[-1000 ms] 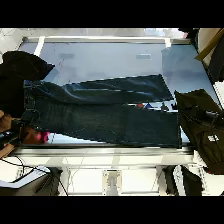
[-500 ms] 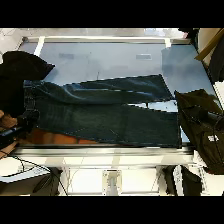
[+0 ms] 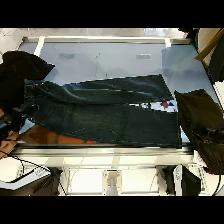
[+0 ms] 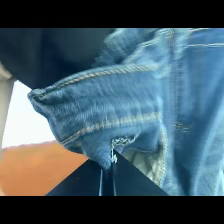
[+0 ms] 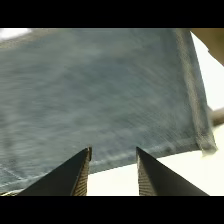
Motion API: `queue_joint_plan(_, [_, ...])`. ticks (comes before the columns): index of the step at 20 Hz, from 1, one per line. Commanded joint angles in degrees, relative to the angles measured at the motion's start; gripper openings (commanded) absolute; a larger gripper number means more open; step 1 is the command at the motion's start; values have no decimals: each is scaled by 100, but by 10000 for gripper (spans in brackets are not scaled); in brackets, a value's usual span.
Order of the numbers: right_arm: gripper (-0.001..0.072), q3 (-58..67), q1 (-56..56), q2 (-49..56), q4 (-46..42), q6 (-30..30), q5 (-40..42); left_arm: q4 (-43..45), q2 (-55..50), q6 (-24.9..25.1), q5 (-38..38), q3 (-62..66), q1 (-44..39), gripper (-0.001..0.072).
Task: Fold the clothes and pants, and hang the long-sleeved shirts on hangers.
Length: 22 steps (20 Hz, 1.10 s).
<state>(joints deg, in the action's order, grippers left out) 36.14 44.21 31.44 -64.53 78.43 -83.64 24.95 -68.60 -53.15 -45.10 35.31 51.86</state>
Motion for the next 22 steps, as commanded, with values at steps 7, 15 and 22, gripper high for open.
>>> queue_joint_plan(7, [467,-813,1093,2406,-269,-916,494,162,516,2,-142,28,37,32])
queue_joint_plan(15, [481,-857,1867,2411,-546,-1211,1106,162,516,4,-144,28,37,33])
queue_joint_plan(22, [479,-1217,1683,2785,-24,-1346,1384,166,516,4,-144,28,37,33])
